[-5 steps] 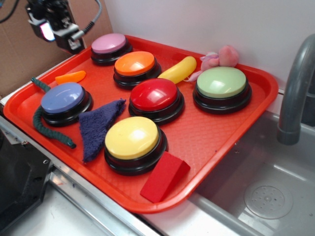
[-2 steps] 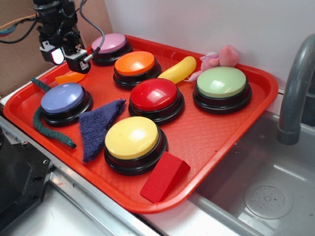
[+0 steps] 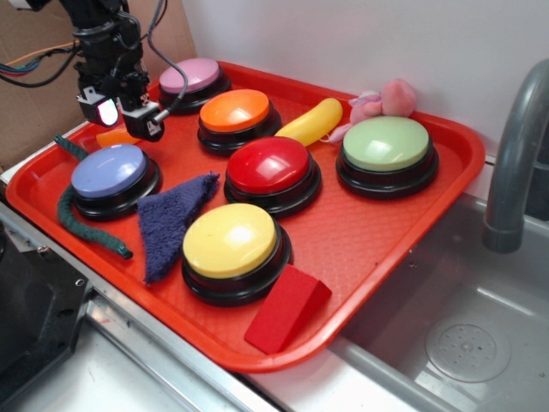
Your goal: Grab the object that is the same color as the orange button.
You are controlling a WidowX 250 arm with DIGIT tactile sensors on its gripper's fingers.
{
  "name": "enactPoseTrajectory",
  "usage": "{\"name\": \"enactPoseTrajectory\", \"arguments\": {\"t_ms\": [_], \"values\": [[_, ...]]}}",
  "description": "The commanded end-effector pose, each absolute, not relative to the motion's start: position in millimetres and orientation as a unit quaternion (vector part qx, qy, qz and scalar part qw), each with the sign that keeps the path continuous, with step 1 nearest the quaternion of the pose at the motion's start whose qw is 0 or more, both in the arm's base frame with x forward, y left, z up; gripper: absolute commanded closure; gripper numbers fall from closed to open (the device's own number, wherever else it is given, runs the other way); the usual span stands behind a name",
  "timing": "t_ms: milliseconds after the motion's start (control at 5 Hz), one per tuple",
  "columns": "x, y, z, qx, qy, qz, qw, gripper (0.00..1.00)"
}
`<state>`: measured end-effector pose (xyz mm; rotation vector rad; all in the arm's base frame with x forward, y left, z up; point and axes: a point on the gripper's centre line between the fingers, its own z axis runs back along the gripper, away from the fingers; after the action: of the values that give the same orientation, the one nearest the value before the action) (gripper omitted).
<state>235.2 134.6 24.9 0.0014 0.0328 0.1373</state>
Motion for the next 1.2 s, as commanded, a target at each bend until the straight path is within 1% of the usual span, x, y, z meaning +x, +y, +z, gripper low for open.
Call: {"name": "enactPoseTrajectory", "arguments": {"t_ms": [0,200,400,600,800,1000], "values": [[246.2,140.1,23.0,-0.017,-0.007,0.055,0.998,0.00],[244.8,139.0,23.2,-0.011,-0.012,0.055,0.998,0.51],[244.4,138.2,22.4,-0.014,-0.012,0.051,0.999,1.00],[242.8,137.8,22.6,-0.016,-0.011,0.048,0.999,1.00],[244.4,135.9,23.1,-0.008,-0.006,0.050,0.999,1.00],[250.4,134.1,31.2,-0.013,-0.008,0.059,0.998,1.00]]}}
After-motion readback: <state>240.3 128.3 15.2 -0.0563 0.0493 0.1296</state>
